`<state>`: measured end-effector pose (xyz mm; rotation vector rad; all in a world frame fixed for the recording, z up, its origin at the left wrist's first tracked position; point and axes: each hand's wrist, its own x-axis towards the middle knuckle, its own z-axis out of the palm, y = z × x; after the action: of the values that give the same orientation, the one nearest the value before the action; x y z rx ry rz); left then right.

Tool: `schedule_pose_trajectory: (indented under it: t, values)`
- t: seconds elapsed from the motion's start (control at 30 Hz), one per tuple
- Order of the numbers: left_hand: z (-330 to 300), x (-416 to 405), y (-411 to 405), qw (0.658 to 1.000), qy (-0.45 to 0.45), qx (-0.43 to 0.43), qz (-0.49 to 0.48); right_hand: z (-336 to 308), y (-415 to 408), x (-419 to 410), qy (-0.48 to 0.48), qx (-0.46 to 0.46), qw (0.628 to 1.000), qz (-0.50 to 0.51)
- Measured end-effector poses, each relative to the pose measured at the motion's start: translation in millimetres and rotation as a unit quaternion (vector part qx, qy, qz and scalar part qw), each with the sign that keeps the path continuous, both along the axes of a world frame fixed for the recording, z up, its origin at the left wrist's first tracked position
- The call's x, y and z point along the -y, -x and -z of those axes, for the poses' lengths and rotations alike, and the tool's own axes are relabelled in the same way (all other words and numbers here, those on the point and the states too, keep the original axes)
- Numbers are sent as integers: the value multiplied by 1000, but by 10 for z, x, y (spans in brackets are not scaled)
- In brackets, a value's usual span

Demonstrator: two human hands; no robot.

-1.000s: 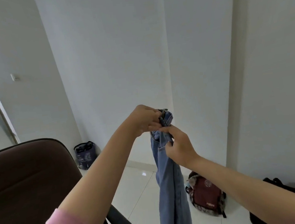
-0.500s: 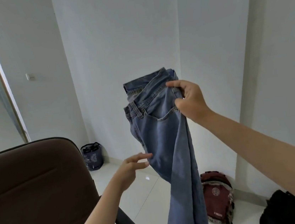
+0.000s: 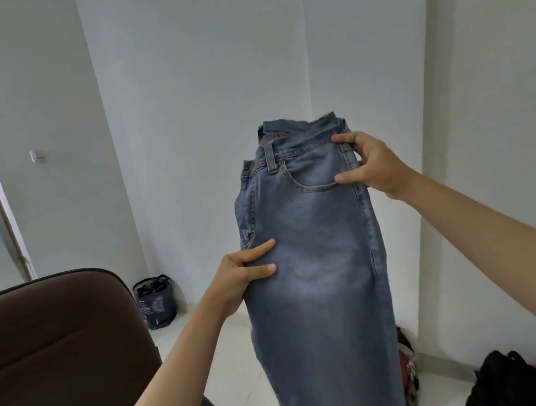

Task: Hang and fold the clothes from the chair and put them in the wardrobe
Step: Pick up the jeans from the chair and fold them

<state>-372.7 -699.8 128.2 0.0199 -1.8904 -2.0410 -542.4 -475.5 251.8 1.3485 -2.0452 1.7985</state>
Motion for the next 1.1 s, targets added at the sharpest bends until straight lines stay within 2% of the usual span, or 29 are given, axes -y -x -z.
schedule_pose_trajectory:
  t: [0.1,0.17,0.2,0.27,0.3,0.33,0.43,0.5,0.57,0.73,0.83,0.9,0.97,1.03,1.1]
  values:
    - [-12,-49,-3,1000,-7,9,11,248,189,-113,-54,15,998,19]
    - [9,-86,3,1000,-19,16,18,403,262,-158,-33,53,998,24]
    - [23,-106,18,999,-28,15,17,486,283,-174,8,89,996,22]
    - [36,-162,52,999,-52,4,11,761,197,-184,120,222,968,8]
    - [42,-203,68,998,-62,-1,9,965,113,-175,137,280,950,14]
    - [50,-239,97,998,-69,-4,6,1248,12,-143,123,325,937,14]
    - [103,-322,212,995,-95,13,-8,2129,-362,-27,45,407,909,-76]
    - [185,-298,295,992,-112,39,-32,2378,-549,0,93,461,880,-71]
    - [273,-222,330,990,-111,69,-62,2379,-624,-43,144,456,876,-56]
    - [324,-25,232,991,-73,106,-30,2036,-653,-188,131,332,933,-53]
    - [289,99,156,988,-13,150,18,1883,-587,-240,-6,168,986,-23]
    - [282,127,120,981,32,188,31,1785,-490,-290,-114,91,989,-33]
    - [295,131,119,975,48,216,28,1686,-421,-341,-135,103,985,-24]
    - [289,131,128,972,41,228,34,1628,-409,-352,-32,192,981,0]
    - [263,150,133,967,35,246,63,1613,-436,-307,105,310,945,5]
